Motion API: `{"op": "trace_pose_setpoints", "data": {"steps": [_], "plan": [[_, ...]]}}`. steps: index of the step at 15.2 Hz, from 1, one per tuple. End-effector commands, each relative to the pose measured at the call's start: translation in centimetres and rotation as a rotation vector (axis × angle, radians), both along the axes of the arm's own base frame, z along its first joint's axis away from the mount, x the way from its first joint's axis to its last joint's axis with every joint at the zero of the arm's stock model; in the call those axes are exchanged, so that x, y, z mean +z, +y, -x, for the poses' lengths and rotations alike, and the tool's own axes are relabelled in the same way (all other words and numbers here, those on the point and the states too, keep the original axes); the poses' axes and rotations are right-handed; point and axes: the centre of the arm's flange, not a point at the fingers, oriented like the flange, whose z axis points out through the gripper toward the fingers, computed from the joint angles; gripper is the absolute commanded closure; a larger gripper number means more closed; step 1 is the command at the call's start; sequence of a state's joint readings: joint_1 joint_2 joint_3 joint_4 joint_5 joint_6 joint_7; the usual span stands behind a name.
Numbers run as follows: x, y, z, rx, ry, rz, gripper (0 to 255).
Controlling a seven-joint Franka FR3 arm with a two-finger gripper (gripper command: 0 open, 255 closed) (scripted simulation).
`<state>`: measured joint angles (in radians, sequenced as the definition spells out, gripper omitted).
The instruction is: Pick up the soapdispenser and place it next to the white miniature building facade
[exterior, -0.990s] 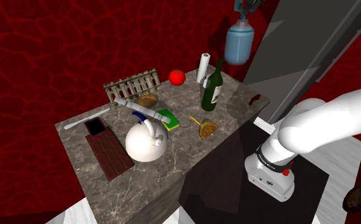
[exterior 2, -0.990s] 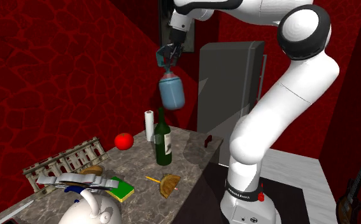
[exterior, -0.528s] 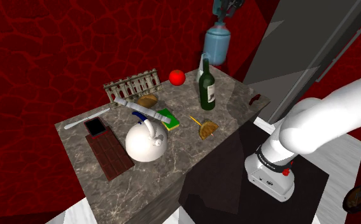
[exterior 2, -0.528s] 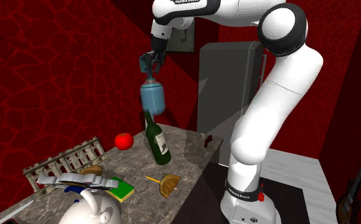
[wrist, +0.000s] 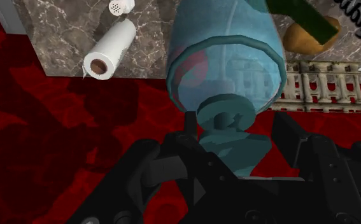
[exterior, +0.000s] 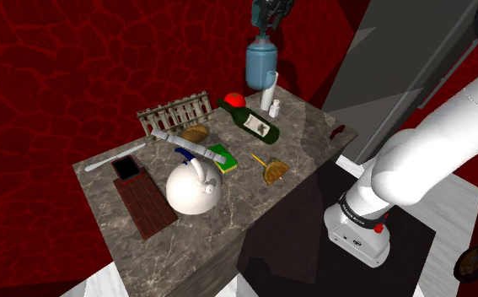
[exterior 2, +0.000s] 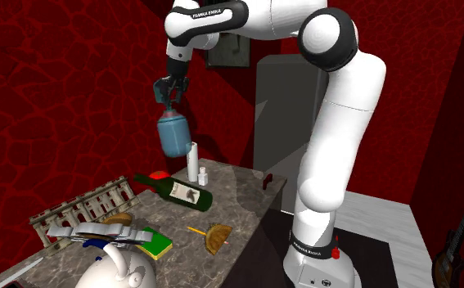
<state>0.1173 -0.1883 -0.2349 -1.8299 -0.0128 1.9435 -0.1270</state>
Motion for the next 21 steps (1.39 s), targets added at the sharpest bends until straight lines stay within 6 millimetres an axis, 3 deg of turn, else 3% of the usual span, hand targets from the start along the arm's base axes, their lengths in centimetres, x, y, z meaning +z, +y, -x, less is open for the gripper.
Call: {"op": "trace_pose_setpoints", "data": {"steps": [1,8,9,21], "plan": [[-0.9,1.2,-2.1,-0.001,-0.001,0.0,255],[-4.2,5.6,-9.6,-0.001,-0.001,0.0,255],[-4.9,6.7,-11.4,-0.001,-0.001,0.0,255],[-11.3,6.7,-11.4,-0.001,-0.001,0.0,255]]}}
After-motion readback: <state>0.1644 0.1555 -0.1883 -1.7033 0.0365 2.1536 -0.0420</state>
